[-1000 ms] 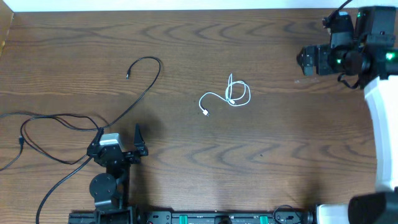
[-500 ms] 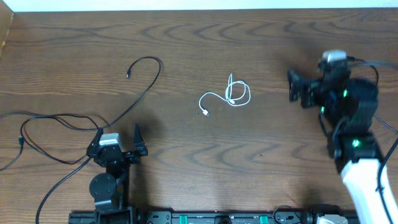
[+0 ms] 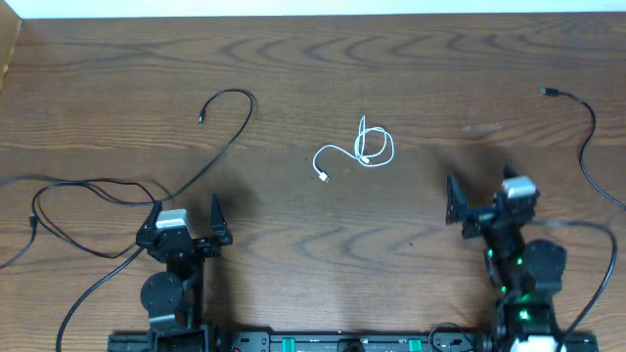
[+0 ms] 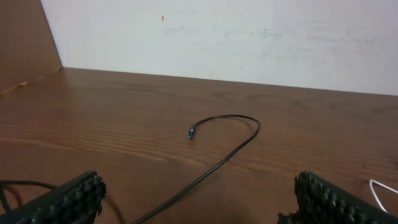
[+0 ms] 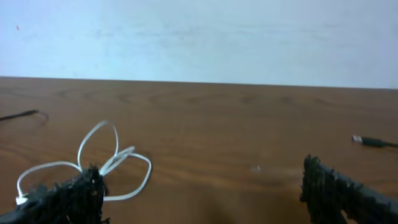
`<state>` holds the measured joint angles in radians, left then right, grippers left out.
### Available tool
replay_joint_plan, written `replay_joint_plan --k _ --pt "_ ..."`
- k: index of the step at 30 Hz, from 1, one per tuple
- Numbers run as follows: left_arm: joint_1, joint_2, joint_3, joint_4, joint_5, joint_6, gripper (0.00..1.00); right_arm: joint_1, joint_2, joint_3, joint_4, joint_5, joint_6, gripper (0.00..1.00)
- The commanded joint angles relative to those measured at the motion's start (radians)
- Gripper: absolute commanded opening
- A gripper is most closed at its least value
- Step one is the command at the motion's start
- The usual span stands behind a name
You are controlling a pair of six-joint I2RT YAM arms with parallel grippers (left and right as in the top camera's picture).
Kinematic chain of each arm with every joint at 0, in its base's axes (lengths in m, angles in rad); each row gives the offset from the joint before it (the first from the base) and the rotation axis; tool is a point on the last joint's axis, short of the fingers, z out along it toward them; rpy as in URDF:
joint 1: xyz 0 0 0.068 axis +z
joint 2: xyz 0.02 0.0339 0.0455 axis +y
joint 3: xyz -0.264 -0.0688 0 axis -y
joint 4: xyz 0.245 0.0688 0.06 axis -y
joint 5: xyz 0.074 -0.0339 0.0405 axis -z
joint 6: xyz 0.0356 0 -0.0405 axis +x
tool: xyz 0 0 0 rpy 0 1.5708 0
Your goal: Untangle cables
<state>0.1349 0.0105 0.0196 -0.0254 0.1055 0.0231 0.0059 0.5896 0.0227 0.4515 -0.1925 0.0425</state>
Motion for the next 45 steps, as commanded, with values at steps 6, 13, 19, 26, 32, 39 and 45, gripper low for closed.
replay_joint_plan --k 6,13,19,26,32,39,45 --pt "0.003 -0.005 -0.016 -0.037 0.014 0.006 0.98 0.002 -0.186 -0.017 -0.184 0.056 0.000 0.99" --pt "0.003 -0.005 -0.016 -0.037 0.014 0.006 0.98 0.002 -0.348 -0.017 -0.386 0.056 -0.006 0.99" --pt "0.003 -0.005 -0.016 -0.037 0.014 0.006 0.98 0.002 -0.503 -0.017 -0.520 0.082 -0.007 0.99" --pt "0.003 -0.005 -0.016 -0.037 0.014 0.006 0.98 0.002 -0.585 -0.017 -0.520 0.082 -0.024 0.99" --pt "0.003 -0.005 -0.016 -0.038 0.014 0.006 0.98 0.002 -0.585 -0.017 -0.519 0.082 -0.024 0.99" --pt "0.003 -0.005 -0.016 -0.037 0.014 0.006 0.98 0.002 -0.585 -0.017 -0.519 0.082 -0.024 0.99" --pt "0.003 -0.005 -0.016 -0.037 0.014 0.006 0.98 0.002 -0.583 -0.017 -0.519 0.082 -0.024 0.99"
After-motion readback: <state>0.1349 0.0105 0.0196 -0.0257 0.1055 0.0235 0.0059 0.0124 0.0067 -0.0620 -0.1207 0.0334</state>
